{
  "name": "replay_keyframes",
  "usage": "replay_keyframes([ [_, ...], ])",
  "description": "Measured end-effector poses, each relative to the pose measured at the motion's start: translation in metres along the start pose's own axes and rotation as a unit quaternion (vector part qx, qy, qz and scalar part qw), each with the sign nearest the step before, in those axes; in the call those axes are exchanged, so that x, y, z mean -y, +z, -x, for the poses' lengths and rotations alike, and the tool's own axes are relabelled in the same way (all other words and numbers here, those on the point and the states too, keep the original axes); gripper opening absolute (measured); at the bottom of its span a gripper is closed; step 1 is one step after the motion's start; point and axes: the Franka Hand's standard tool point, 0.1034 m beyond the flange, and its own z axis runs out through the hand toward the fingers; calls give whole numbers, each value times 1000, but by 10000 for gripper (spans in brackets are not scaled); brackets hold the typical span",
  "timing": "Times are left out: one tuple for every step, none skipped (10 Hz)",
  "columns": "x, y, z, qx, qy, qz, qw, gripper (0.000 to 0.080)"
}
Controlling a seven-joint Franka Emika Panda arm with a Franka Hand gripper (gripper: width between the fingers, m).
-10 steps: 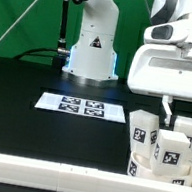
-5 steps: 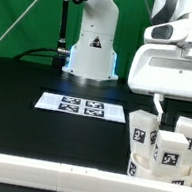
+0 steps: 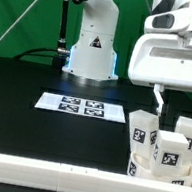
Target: Assemble stool
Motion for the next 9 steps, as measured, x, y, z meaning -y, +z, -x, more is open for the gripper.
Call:
replay_keyframes([
  [0, 1, 1, 1, -1, 1, 1000, 649],
  [0, 2, 2, 1, -1, 1, 1000, 649],
  [-1, 2, 2, 3, -2, 2, 1000, 649],
  [-2, 2, 2, 11, -4, 5, 1000, 649],
  [-2, 3, 3, 10, -5, 5, 1000, 649],
  [-5, 5, 5, 15, -6, 9, 1000, 649],
  [-12, 7, 7, 47, -13, 20, 999, 649],
  [-16, 5, 4, 83, -13, 31, 996, 649],
  [-17, 4, 1, 112, -9, 38, 993, 649],
])
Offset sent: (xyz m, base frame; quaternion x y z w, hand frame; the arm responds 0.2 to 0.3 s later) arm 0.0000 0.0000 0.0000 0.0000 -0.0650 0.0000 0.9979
